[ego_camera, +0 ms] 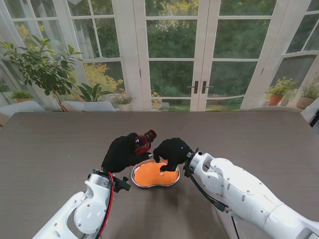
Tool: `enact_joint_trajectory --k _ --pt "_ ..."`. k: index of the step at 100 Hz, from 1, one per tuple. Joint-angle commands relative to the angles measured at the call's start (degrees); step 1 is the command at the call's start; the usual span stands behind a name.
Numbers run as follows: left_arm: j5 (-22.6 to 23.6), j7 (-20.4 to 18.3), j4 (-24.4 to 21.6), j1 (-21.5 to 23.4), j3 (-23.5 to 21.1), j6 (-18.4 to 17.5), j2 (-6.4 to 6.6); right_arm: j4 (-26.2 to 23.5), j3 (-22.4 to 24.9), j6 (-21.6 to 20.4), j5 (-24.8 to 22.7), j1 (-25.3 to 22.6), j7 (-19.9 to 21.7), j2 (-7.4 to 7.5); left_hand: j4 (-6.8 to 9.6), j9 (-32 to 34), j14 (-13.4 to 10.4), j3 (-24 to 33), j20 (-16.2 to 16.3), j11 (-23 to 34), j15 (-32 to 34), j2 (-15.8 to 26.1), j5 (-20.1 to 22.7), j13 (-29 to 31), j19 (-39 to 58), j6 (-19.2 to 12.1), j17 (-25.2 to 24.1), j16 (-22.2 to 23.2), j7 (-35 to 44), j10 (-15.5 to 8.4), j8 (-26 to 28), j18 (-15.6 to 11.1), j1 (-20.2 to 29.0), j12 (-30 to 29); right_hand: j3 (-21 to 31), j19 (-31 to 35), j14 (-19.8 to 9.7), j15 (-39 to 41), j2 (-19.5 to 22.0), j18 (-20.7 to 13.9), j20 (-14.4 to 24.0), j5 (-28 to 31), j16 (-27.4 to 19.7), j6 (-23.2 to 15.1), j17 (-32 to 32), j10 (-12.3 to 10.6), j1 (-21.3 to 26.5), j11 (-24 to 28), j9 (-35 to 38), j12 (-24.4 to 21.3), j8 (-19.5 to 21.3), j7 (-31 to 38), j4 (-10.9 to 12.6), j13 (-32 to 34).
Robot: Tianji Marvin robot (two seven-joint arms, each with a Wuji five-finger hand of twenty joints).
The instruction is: Collect the cotton balls from the tray into a sample bottle
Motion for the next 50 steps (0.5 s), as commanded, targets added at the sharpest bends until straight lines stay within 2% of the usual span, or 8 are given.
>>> enact_joint_trajectory --k 1,6,50 --pt "0.06 -1.03 -0.42 0.16 -0.11 0.00 -0.08 0.90 -0.74 -0.30 -0.36 0.41 0.86 -0.81 1.09 2.95 2.33 16.75 1.07 0.54 4.41 17.83 7.72 2.09 3.24 -11.04 -0.09 0.95 10.16 -2.05 0.92 -2.26 15.42 1.08 2.95 1.91 -2.02 2.34 -3.89 0.04 -0.72 2.00 1.17 -1.22 1.06 -1.14 0.63 1.54 1.77 0.99 -1.73 1.71 -2.40 1.36" --pt "0.06 -1.08 -0.45 0.19 -0.13 0.03 -0.07 2.08 -2.16 -0.33 -0.56 1.23 -0.16 -1.14 1.08 2.97 2.51 16.76 1.06 0.51 4.36 17.87 7.75 2.05 3.25 -10.98 -0.09 0.93 10.16 -1.97 0.91 -2.27 15.38 1.04 3.23 1.99 -1.99 2.66 -4.24 0.12 -0.82 2.26 1.28 -1.57 1.21 -1.25 0.41 1.58 1.98 1.09 -3.13 2.79 -3.85 1.29" --pt "0.20 -0.96 -0.80 0.48 -0.40 0.12 -0.06 9.06 -10.82 1.96 -1.00 6.07 -4.11 -3.40 1.06 3.09 2.42 16.91 1.03 0.60 4.45 17.67 7.84 2.18 3.29 -11.15 -0.01 0.94 10.22 -2.08 0.89 -2.23 15.21 1.04 3.22 3.45 -3.35 7.43 -6.10 0.06 -1.05 3.89 3.35 -1.54 3.89 -2.21 1.19 3.99 4.98 3.11 -7.01 4.30 -5.24 1.33"
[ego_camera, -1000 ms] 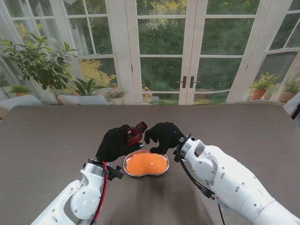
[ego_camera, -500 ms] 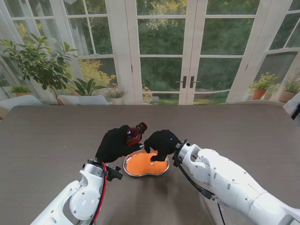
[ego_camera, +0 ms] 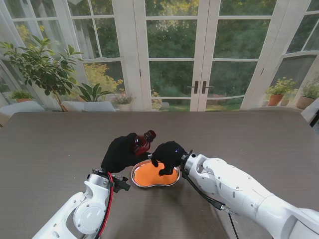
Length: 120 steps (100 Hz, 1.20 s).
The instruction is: Collect the cotton balls from the tray into a sample bottle
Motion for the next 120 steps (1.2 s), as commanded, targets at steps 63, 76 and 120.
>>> enact_joint_trajectory --k 63,76,120 --pt "-0.12 -1.17 -0.99 0.62 -0.57 -0.01 -0.06 6.41 -7.28 2.79 1.18 3.22 0.43 -3.26 0.94 3.19 2.52 17.30 1.01 0.64 4.50 17.32 7.86 2.28 3.37 -11.21 0.09 0.90 10.32 -2.05 0.76 -2.16 14.95 1.12 2.67 8.39 -4.79 13.08 -1.36 1.20 -1.04 2.06 6.24 1.95 9.33 -2.85 -0.18 5.34 12.59 4.38 2.25 -5.15 5.84 1.26" --pt "-0.24 -1.32 -1.06 0.68 -0.60 -0.01 -0.05 7.43 -8.44 3.50 1.23 3.78 0.18 -3.74 0.93 3.30 2.41 17.41 1.01 0.66 4.54 17.22 7.86 2.35 3.36 -11.28 0.09 0.90 10.34 -2.12 0.74 -2.11 14.95 1.14 2.62 8.59 -4.53 13.76 -1.59 1.40 -1.22 2.18 6.65 1.85 9.91 -2.93 0.22 6.52 12.80 5.06 0.93 -4.69 4.72 1.25" --pt "-0.42 -1.51 -1.06 0.66 -0.55 0.00 -0.04 10.14 -10.87 5.49 1.29 4.67 -0.99 -4.74 0.82 3.49 2.63 17.95 0.98 0.54 4.49 16.82 8.07 2.46 3.32 -11.21 0.12 0.86 10.22 -1.98 0.55 -1.95 14.74 1.26 2.32 8.72 -5.07 14.25 -2.93 1.59 -1.39 3.58 7.05 1.70 10.27 -3.11 -0.71 8.14 12.83 4.61 0.06 -3.10 3.87 1.27"
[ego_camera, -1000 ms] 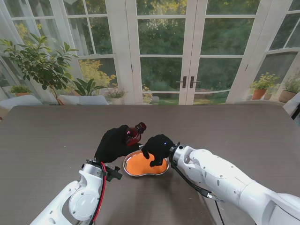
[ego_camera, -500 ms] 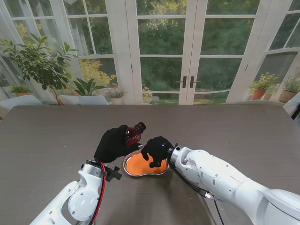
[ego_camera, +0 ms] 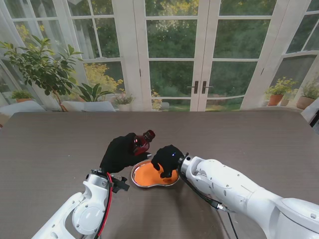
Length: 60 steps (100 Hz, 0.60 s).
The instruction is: Collect the cotton balls from the tray into a sample bottle
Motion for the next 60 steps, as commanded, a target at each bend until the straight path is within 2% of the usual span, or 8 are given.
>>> enact_joint_trajectory --k 1,19,22,44,47,60 --pt "-0.24 -1.11 -0.40 0.10 0.01 0.02 -0.11 0.34 -0.06 0.15 -0.09 -0.07 0.79 -0.25 0.80 3.42 2.62 17.93 0.98 0.54 4.47 16.83 8.07 2.42 3.30 -11.25 0.10 0.86 10.21 -2.03 0.66 -1.95 14.70 1.26 2.54 4.90 -4.71 4.50 -3.06 1.59 -0.58 2.31 0.97 0.69 2.36 -0.83 -0.64 2.69 5.86 0.33 -1.76 2.02 -2.08 0.66" --pt "-0.24 -1.19 -0.34 0.04 0.14 0.07 -0.10 1.40 -0.57 -0.08 0.08 -0.01 0.02 -0.63 0.75 3.43 2.53 18.05 0.98 0.51 4.49 16.78 8.11 2.47 3.31 -11.31 0.14 0.86 10.16 -2.07 0.66 -1.99 14.64 1.35 2.26 4.78 -4.80 4.85 -3.54 2.02 -0.63 2.98 1.15 0.47 2.39 -0.76 -0.17 3.36 5.97 0.20 -3.90 3.94 -4.72 0.66" --pt "-0.24 -1.18 -0.32 0.02 0.16 0.07 -0.10 1.42 -0.58 -0.10 0.09 -0.03 -0.01 -0.63 0.74 3.44 2.46 18.07 0.99 0.51 4.51 16.76 8.13 2.48 3.31 -11.31 0.15 0.87 10.17 -2.07 0.67 -1.99 14.63 1.36 2.40 4.76 -4.79 4.92 -3.52 2.18 -0.60 2.86 1.23 0.36 2.46 -0.69 -0.05 3.75 5.96 -0.18 -6.12 5.66 -5.81 0.67" --pt "-0.24 -1.19 -0.29 -0.02 0.20 0.08 -0.10 1.92 -1.00 -0.30 0.18 -0.05 -0.37 -0.98 0.70 3.46 2.49 18.17 0.98 0.49 4.49 16.74 8.15 2.49 3.32 -11.33 0.16 0.86 10.13 -2.10 0.69 -2.00 14.58 1.43 1.92 4.77 -4.46 5.36 -3.13 2.46 -0.57 3.00 1.41 0.29 2.57 -0.51 0.92 4.76 6.05 -0.45 -7.91 7.38 -7.31 0.63" --pt "-0.24 -1.19 -0.29 -0.02 0.20 0.08 -0.10 1.99 -1.09 -0.34 0.19 -0.02 -0.40 -1.02 0.69 3.47 2.46 18.18 0.98 0.49 4.51 16.69 8.15 2.51 3.32 -11.29 0.16 0.86 10.13 -2.07 0.69 -2.00 14.59 1.44 1.80 4.76 -4.44 5.43 -2.90 2.48 -0.55 2.65 1.47 0.01 2.58 -0.47 1.24 5.16 6.01 -0.92 -10.00 9.32 -8.07 0.63" --pt "-0.20 -1.18 -0.30 -0.03 0.21 0.09 -0.10 1.53 -0.85 -0.49 0.26 -0.20 0.20 -0.81 0.65 3.47 2.54 18.24 0.98 0.46 4.48 16.64 8.17 2.48 3.32 -11.28 0.16 0.85 10.12 -2.08 0.69 -2.00 14.56 1.48 1.37 4.78 -3.90 5.59 -2.04 2.62 -0.51 2.56 1.51 -0.08 2.56 -0.36 1.83 5.76 6.09 -0.98 -10.89 10.43 -8.72 0.61"
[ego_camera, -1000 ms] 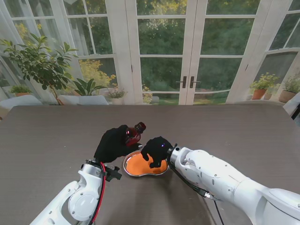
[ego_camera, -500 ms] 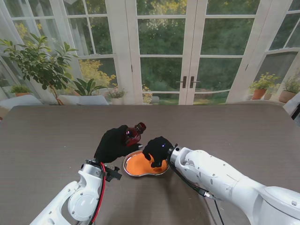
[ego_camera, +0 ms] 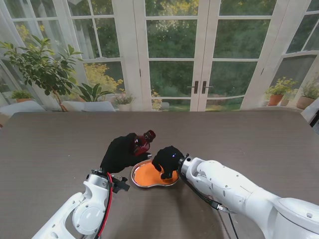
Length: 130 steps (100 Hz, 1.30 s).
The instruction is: Collect the cotton balls from the tray into a sample bottle
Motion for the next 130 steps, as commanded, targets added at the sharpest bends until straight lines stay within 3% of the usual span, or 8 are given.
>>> enact_joint_trajectory --k 1,7,49,102,130 --pt "-0.17 -1.07 -0.31 0.04 0.03 0.08 -0.12 -0.39 0.08 -0.25 -0.17 -0.31 1.21 -0.03 0.66 3.46 2.54 18.27 0.98 0.46 4.47 16.64 8.18 2.46 3.32 -11.29 0.15 0.85 10.12 -2.07 0.81 -2.01 14.58 1.46 1.35 4.76 -3.86 4.77 -2.04 2.57 -0.49 1.98 1.19 -0.01 2.16 -0.29 1.58 3.48 6.04 -0.38 -1.73 1.99 -2.31 0.61" --pt "-0.22 -1.06 -0.28 0.02 0.04 0.10 -0.13 -0.36 0.02 -0.32 -0.23 -0.32 1.11 -0.04 0.66 3.48 2.58 18.29 0.98 0.46 4.46 16.61 8.13 2.42 3.32 -11.25 0.15 0.86 10.07 -2.09 0.78 -2.01 14.58 1.48 1.21 4.71 -3.74 4.91 -1.44 2.87 -0.39 1.66 1.24 -0.23 2.13 -0.19 2.08 4.06 6.02 -0.71 -3.84 4.13 -2.87 0.60" --pt "-0.21 -1.15 -0.19 -0.08 0.11 0.05 -0.11 -1.10 0.17 -0.67 0.20 -0.38 3.28 0.31 0.59 3.54 2.49 18.44 0.98 0.43 4.48 16.44 8.27 2.42 3.32 -11.26 0.19 0.86 10.09 -1.99 0.79 -2.05 14.50 1.57 -0.17 4.66 -3.12 5.13 5.35 3.09 -0.12 -0.86 1.25 0.44 1.58 -0.11 4.13 4.41 5.97 -1.18 -6.99 8.09 -2.27 0.56" --pt "-0.20 -1.24 -0.26 0.02 0.02 -0.12 -0.08 -2.30 0.49 -0.78 0.63 -0.31 6.23 0.99 0.50 3.55 2.52 18.59 0.96 0.41 4.50 16.37 8.21 2.45 3.32 -11.30 0.18 0.87 10.07 -2.07 0.78 -2.07 14.37 1.65 0.43 4.76 -2.88 4.91 9.79 3.03 0.24 -1.29 1.12 2.05 0.63 0.60 6.59 3.89 5.92 -1.23 -7.22 9.39 -0.60 0.55" --pt "-0.06 -1.13 -0.22 0.02 0.00 -0.28 -0.08 -1.86 0.63 -1.34 1.06 -0.12 6.37 0.77 0.48 3.50 2.41 18.63 0.95 0.41 4.50 16.34 8.17 2.42 3.33 -11.40 0.10 0.86 10.10 -2.19 0.76 -2.15 14.36 1.73 1.11 5.07 -2.93 4.77 12.04 2.34 0.50 0.25 1.00 2.52 -0.08 0.97 7.20 4.15 5.87 -0.72 -5.20 11.69 0.25 0.57"
